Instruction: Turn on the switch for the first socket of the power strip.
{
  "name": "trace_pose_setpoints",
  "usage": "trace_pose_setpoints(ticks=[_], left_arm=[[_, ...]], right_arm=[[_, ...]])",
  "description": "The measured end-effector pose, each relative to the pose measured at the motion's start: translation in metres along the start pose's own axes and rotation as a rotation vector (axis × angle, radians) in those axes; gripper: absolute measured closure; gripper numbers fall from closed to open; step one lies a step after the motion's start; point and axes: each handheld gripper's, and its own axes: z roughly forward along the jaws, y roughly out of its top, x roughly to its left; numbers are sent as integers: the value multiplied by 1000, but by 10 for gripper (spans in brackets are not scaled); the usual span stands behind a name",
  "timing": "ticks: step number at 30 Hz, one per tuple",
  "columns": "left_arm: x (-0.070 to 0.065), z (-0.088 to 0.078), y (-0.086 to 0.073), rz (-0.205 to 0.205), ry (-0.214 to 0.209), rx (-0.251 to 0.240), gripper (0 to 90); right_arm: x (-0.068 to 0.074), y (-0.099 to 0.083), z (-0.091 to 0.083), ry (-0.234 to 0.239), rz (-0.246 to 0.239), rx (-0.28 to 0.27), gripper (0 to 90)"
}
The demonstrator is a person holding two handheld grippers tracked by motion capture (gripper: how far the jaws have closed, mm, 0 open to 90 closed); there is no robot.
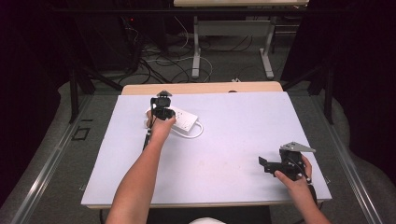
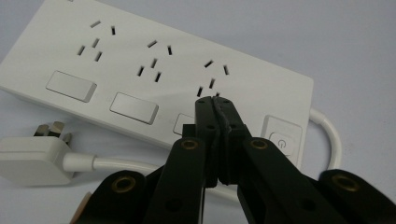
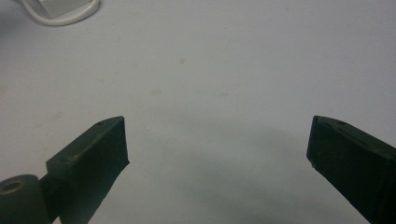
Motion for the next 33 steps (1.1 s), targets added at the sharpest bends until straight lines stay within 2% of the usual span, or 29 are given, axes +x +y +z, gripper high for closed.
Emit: trace_pose_setpoints(ticks=[7,19,33], left_arm=[[-1,7,0,15,-3,27,898],[-3,16,-1,19,-6,26,897],[-4,18,-2,25,-2,35,895]], right_arm=[[0,0,0,2,-2,-1,47],[0,0,0,4,-5,0,48],[0,0,1,0,-4,-4,50]])
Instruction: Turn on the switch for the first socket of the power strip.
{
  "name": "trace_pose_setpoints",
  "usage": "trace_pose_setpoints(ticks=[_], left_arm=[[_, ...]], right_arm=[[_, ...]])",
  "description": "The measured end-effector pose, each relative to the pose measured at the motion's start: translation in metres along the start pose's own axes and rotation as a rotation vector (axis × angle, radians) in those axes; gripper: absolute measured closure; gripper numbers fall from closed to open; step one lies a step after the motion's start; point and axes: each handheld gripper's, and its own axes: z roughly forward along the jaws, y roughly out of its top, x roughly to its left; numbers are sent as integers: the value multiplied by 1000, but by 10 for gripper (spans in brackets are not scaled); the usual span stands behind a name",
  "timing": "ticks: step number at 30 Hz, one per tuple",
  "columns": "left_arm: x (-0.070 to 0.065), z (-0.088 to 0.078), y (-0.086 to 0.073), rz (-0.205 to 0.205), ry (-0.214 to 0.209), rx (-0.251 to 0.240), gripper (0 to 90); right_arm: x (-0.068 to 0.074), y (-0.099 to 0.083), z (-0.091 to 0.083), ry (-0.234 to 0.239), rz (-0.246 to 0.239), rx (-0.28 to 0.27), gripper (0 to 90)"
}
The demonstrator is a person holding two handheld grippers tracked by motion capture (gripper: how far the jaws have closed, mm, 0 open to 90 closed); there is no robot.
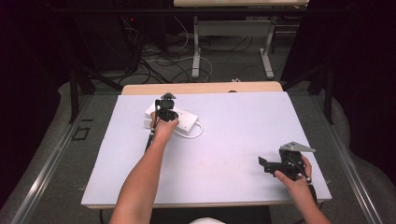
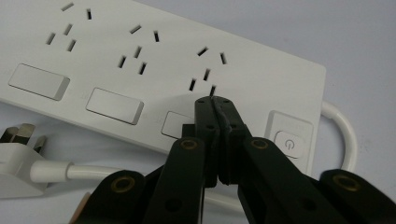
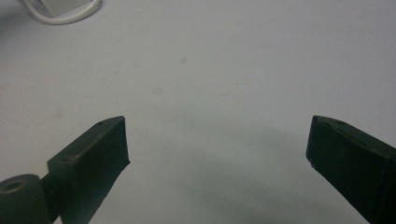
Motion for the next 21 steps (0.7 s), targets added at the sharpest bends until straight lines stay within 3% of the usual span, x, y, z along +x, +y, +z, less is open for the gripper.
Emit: trace_pose_setpoints(ticks=[21], left_arm=[[1,1,-3,20,16,-3,900]], right_arm=[[0,0,0,0,-5,1,52]])
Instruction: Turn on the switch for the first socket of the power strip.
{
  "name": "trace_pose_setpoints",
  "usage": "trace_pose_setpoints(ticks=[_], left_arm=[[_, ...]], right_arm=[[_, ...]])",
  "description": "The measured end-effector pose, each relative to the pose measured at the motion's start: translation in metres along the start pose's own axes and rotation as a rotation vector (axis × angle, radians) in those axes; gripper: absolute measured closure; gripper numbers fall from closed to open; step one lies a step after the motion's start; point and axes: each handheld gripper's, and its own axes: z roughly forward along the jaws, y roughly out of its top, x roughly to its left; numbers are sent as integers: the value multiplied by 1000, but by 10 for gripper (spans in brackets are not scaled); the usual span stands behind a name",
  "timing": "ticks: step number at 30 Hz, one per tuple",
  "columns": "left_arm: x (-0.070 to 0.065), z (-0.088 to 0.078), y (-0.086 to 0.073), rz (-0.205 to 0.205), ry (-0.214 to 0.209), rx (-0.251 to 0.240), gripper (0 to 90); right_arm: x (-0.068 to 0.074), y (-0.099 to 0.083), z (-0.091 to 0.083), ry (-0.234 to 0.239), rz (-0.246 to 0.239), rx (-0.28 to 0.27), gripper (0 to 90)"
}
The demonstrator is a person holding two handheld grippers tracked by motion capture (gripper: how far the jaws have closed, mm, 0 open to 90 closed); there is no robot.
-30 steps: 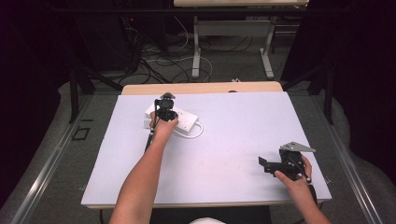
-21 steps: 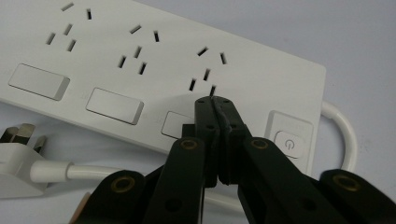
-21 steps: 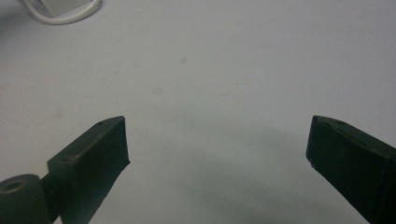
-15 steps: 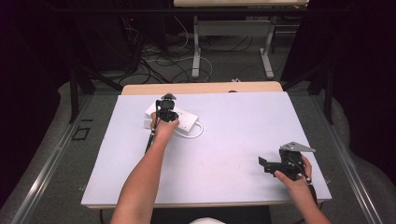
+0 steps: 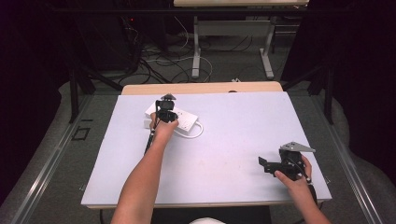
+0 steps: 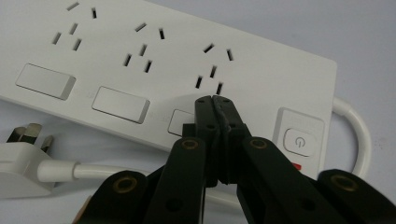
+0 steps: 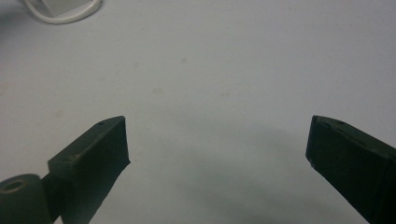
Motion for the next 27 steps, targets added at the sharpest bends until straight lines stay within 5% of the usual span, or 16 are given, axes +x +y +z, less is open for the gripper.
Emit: trace_pose_setpoints(ticks=[8,11,14,27], left_arm=[[0,0,-2,15,1,-5,900],[0,1,-2,5,-43,7,900],[-4,2,-3,28,-20,2,900],[-5,2,-3,16,-23,-2,900]], right_arm=[[0,0,0,0,-6,-1,52],[0,0,0,1,-1,0,52],[0,0,0,1,1,1,52],[-2,0,0,6,-2,2,52]])
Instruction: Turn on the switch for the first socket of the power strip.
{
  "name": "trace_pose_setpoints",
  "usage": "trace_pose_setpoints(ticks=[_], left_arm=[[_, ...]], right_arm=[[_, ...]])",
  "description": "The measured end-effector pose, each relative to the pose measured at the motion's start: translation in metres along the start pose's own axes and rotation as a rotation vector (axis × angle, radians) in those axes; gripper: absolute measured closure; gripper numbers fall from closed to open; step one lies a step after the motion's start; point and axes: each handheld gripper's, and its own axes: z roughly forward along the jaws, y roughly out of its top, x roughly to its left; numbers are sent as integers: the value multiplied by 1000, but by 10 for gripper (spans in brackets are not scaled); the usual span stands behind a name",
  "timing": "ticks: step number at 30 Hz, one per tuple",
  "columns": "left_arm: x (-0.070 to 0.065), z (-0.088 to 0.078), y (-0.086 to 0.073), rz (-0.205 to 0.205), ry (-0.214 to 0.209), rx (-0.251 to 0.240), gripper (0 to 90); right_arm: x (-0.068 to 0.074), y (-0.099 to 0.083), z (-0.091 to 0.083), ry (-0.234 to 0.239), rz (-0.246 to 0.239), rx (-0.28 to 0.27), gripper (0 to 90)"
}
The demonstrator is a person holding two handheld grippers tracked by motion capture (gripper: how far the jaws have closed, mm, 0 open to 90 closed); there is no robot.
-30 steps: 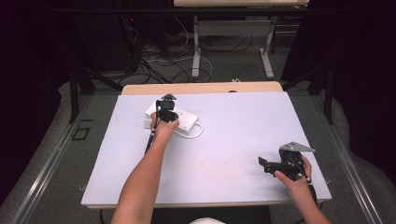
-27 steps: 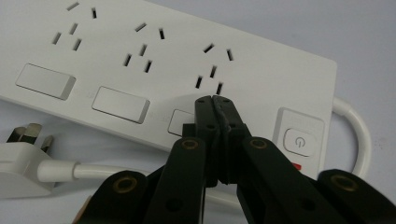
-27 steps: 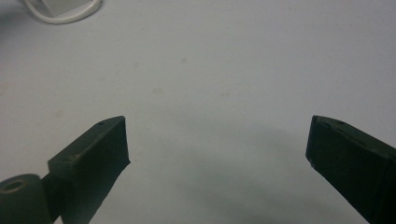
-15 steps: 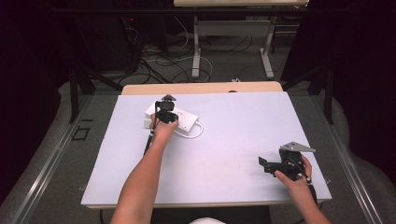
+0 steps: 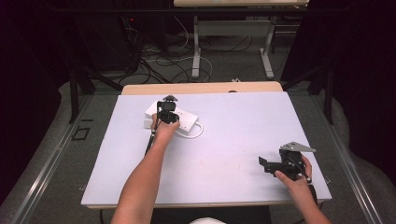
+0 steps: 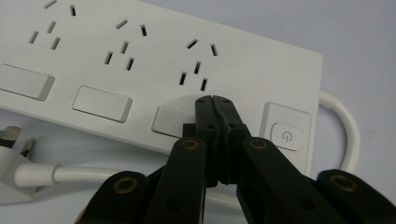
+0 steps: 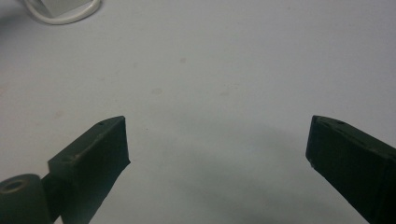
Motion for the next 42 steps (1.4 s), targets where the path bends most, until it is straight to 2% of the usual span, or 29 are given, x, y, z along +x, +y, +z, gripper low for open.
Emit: trace_pose_setpoints(ticks=[13,17,26,34,42], left_arm=[[1,-4,1,17,12,-5,900],[1,-6,1,1,12,-14,900],[3,-12,1,-3,3,-32,899],[4,-20,2,0,0,-49,861],[2,-29,1,3,-30,-80,792]], right_arm=[[-1,0,0,0,6,2,53],[-1,0,0,1,6,2,53],[0,0,0,0,11,5,54],[-1,0,0,2,12,3,54],[-1,0,0,1,5,0,54]])
